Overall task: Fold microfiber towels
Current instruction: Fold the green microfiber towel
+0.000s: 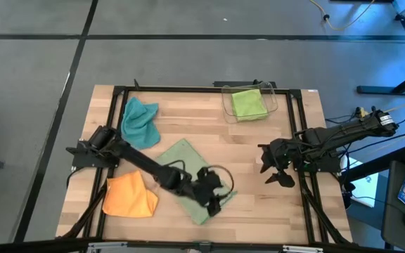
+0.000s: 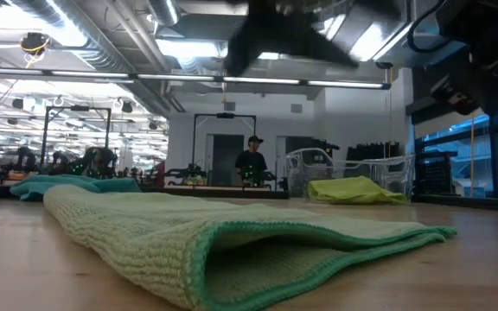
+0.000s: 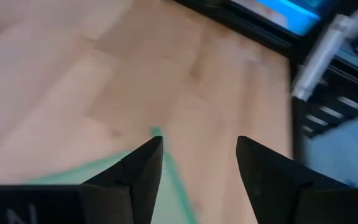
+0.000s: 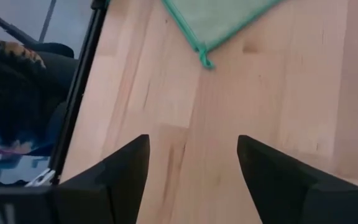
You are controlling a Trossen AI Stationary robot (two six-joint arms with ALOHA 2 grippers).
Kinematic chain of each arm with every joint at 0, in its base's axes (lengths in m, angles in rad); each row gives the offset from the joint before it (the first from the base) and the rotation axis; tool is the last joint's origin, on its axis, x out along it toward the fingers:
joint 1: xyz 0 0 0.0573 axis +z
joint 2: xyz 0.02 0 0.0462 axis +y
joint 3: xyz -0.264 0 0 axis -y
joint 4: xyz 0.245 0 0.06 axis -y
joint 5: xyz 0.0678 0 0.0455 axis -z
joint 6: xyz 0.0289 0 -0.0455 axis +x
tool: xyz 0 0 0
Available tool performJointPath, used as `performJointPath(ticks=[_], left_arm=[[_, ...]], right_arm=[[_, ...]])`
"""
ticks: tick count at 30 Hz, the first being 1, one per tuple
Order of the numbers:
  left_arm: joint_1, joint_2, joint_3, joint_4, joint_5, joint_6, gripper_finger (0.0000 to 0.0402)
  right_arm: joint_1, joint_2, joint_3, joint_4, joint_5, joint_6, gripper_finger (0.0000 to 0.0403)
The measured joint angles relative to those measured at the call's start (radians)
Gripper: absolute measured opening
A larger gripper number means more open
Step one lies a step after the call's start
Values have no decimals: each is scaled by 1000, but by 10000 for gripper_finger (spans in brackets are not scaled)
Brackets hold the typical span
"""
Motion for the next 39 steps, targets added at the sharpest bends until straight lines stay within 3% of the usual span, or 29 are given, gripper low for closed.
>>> performJointPath(ticks=[6, 9, 12, 20, 25, 29, 39], left_arm=[[-134, 56, 175, -130, -152, 43, 199], [-195, 126, 280, -250, -251, 35, 199], [-225, 206, 351, -337, -280, 22, 199], [-250, 284, 380, -414, -213, 37, 199], [-246, 262, 380, -547, -16, -82, 198], [-250, 264, 378, -636, 90, -149, 198], [-245, 287, 379, -651, 143, -83, 198]], right_arm=[[0, 1, 0, 14, 1, -70, 246], [16, 7, 0, 36, 48, -140, 246], [62, 35, 0, 65, 115, -234, 245], [193, 168, 0, 139, 352, -337, 245], [226, 233, 0, 168, 372, -333, 245], [251, 299, 0, 206, 461, -344, 245], [309, 450, 0, 431, 499, -469, 245]])
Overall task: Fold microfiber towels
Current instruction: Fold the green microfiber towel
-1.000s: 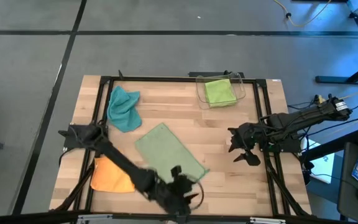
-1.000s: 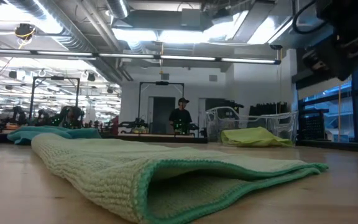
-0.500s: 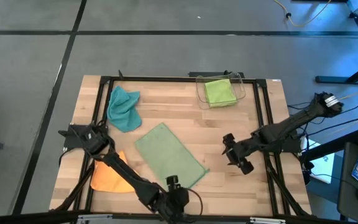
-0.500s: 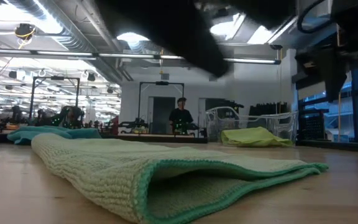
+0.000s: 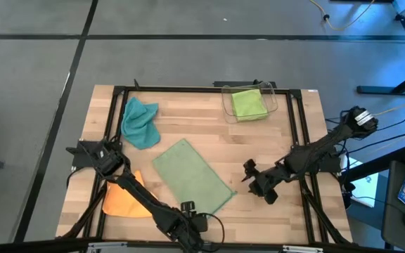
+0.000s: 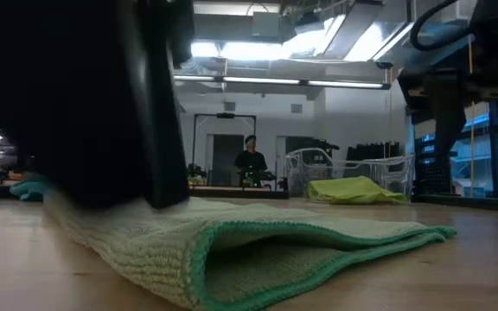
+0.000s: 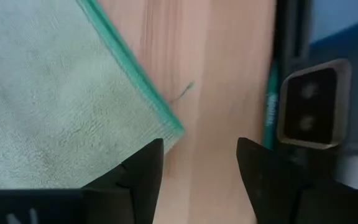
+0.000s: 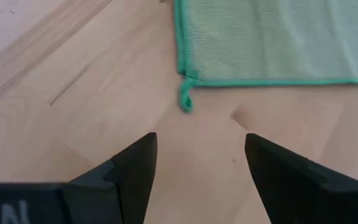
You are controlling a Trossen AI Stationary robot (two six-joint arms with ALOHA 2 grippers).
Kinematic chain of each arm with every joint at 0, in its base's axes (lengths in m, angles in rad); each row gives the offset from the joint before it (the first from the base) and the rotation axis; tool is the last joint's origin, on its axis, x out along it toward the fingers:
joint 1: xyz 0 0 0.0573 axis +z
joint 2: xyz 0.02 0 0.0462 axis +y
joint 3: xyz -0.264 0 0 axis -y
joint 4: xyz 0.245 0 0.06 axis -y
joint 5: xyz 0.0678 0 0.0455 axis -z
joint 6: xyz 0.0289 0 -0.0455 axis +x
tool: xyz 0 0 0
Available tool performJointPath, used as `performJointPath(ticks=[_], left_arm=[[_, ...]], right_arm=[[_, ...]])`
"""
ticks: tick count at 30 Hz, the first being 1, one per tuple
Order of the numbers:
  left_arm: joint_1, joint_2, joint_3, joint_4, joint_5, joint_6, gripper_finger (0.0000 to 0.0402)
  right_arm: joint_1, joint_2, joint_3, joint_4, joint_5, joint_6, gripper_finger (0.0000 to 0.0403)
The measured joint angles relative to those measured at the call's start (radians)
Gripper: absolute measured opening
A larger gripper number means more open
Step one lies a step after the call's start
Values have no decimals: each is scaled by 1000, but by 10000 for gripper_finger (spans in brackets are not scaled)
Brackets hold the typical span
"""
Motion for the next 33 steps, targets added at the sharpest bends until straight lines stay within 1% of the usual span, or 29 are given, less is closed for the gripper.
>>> performJointPath(ticks=[9, 14, 17, 21, 24, 29, 33], left_arm=[[26, 55, -1, -19, -21, 14, 198], [33, 59, 1, -15, -18, 14, 198], [33, 62, 1, -2, -49, 14, 198], [33, 63, 0, 13, -59, 20, 198], [33, 63, 0, 14, -62, 12, 198], [32, 63, -1, 23, -64, 10, 198], [29, 63, -1, 24, -64, 10, 198]], right_arm=[[20, 115, 0, 144, -1, -1, 245], [20, 185, 1, 201, -8, -2, 245], [20, 236, 1, 238, -8, -5, 245], [22, 310, 33, 303, -1, -31, 245], [25, 353, 78, 310, 14, -51, 245], [25, 407, 149, 272, 26, -47, 245], [13, 437, 166, 251, 19, -10, 245]])
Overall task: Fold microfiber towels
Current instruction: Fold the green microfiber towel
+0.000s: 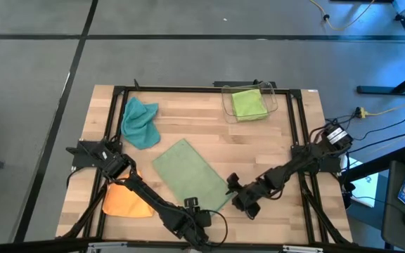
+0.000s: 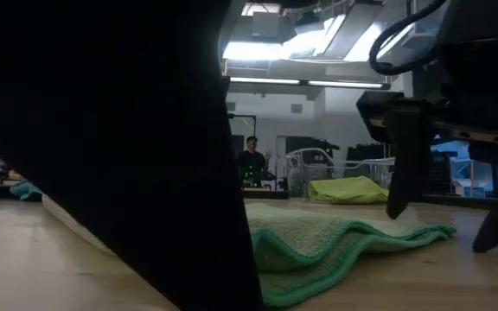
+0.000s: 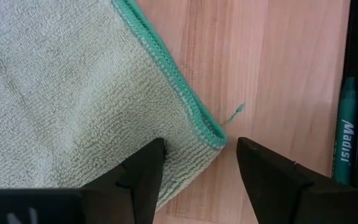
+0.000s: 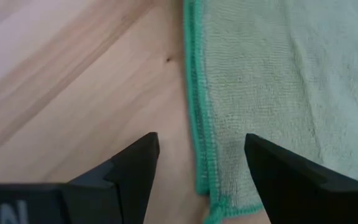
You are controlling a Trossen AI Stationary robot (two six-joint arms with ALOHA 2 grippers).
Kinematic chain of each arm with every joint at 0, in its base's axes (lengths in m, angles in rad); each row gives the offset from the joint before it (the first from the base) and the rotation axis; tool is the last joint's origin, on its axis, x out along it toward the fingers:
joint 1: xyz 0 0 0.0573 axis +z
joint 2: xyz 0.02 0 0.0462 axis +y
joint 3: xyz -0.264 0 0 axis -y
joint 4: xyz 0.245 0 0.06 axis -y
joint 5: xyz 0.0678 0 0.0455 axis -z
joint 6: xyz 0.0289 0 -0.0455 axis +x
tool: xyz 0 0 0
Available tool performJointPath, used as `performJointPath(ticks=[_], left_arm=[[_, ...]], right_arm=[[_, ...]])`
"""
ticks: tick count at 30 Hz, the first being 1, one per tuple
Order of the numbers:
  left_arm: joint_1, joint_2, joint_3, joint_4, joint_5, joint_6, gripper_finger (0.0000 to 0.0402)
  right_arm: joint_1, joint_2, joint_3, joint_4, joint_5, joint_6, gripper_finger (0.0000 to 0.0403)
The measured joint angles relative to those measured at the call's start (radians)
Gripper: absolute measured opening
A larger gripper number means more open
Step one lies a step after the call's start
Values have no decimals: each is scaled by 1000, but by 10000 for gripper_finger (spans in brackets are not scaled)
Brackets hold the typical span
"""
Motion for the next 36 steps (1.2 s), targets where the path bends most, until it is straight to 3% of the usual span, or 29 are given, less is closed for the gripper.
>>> performJointPath(ticks=[4, 9, 36], left_arm=[[-6, 0, 0, 2, -1, 0, 198], [-8, 0, 0, 6, -3, 0, 198], [-1, 2, -1, 9, -86, 3, 199]], right_arm=[[-27, 3, 1, -32, -25, 90, 235], [-64, 4, 0, -39, -119, 148, 191], [-76, 6, -4, -34, -58, 177, 32]])
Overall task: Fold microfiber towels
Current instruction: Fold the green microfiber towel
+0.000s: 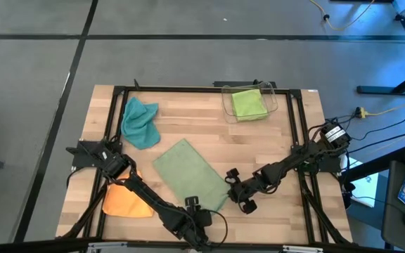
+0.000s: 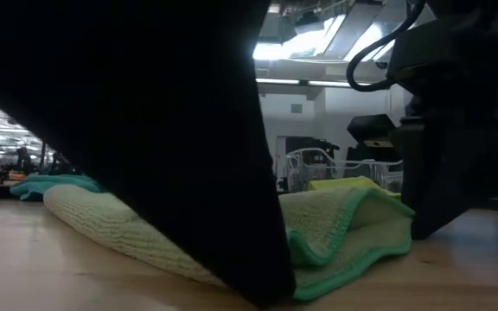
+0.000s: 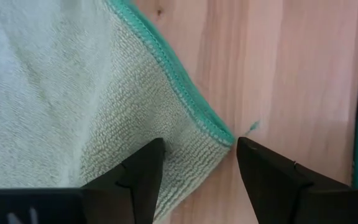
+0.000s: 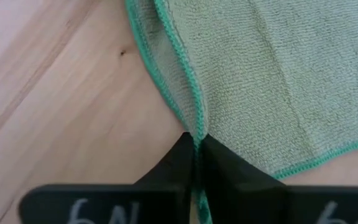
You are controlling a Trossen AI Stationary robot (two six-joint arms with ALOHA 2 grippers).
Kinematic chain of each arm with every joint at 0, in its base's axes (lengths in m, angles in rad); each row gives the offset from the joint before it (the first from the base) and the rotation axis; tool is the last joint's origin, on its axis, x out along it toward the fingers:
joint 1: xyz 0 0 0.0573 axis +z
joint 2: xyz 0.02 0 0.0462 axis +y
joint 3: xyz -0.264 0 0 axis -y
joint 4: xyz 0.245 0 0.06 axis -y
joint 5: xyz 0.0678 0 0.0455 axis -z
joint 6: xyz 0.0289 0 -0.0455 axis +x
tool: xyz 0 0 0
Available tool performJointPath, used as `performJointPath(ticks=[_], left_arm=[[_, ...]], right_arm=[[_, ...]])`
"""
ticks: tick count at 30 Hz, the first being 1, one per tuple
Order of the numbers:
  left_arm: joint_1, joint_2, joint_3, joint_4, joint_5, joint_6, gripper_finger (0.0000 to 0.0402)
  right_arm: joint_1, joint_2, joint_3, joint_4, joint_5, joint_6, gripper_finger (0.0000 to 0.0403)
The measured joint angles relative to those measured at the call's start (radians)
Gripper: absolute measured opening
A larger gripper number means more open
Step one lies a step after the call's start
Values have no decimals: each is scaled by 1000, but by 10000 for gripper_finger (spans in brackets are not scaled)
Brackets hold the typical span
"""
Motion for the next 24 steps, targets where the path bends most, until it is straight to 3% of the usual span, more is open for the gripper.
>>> performJointPath(ticks=[4, 7, 15, 24], left_arm=[[0, 0, 0, 0, -19, -5, 189], [1, 0, 0, -1, -19, -24, 159], [3, 0, 0, -5, -17, -57, 17], [2, -3, 0, -4, -53, -62, 1]], right_arm=[[0, 0, -1, 4, 0, 0, 9], [0, 0, -1, 6, -1, 0, 13], [0, 0, -2, 9, -7, 4, 7], [0, -16, 6, -5, -13, 23, 7]])
